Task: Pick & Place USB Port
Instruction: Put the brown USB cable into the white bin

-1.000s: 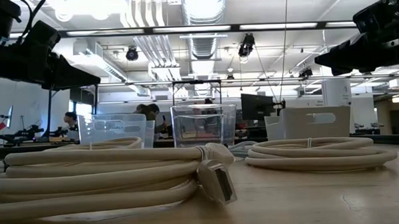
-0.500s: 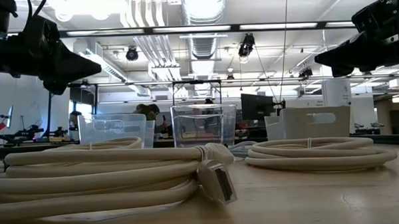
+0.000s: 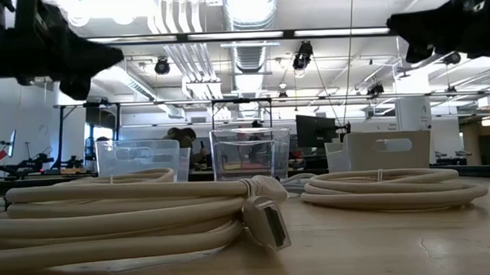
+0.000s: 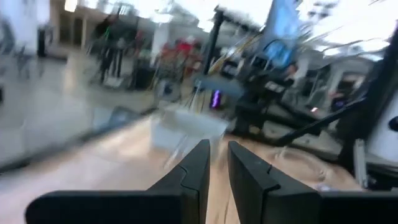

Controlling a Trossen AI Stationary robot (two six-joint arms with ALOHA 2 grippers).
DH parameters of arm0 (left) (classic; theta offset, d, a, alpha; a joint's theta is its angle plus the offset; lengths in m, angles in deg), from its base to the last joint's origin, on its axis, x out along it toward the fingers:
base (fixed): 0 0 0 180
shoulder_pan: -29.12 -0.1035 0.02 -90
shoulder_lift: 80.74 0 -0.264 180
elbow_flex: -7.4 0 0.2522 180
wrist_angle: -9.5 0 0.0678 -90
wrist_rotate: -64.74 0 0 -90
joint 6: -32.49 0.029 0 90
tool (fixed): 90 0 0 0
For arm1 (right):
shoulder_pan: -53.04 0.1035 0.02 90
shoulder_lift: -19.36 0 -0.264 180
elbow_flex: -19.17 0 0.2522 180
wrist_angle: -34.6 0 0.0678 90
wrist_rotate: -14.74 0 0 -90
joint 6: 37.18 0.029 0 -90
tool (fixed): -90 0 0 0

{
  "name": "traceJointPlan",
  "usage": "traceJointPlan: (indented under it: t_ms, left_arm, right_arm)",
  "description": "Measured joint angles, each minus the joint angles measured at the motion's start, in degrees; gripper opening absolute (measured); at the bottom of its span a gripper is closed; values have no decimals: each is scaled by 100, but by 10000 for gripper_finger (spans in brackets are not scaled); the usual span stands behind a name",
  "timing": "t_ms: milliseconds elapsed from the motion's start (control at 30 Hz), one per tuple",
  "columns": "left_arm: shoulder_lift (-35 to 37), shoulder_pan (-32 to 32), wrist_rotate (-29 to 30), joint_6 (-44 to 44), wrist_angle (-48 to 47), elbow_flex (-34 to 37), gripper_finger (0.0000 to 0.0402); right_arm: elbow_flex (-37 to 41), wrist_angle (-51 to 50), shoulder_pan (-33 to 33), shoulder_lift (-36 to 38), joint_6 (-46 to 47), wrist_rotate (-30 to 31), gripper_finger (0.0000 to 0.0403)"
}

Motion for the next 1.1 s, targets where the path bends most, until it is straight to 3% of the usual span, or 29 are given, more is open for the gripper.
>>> traceJointPlan:
  t_ms: [167, 400, 567, 1100]
  left_arm:
    - [-272, 0, 7, 553, 220, -352, 78]
    - [-1091, 0, 68, 585, 94, -812, 143]
    - [-1839, -2, -127, 482, 80, -1040, 164]
    - [-4287, 7, -544, 360, -64, -1859, 163]
  right_arm:
    - [0, 243, -1, -87, -33, -14, 80]
    - [0, 243, 2, -280, 188, -24, 147]
    - [0, 240, -1, -428, 166, -24, 180]
    - [-2, 344, 2, -538, 70, 286, 201]
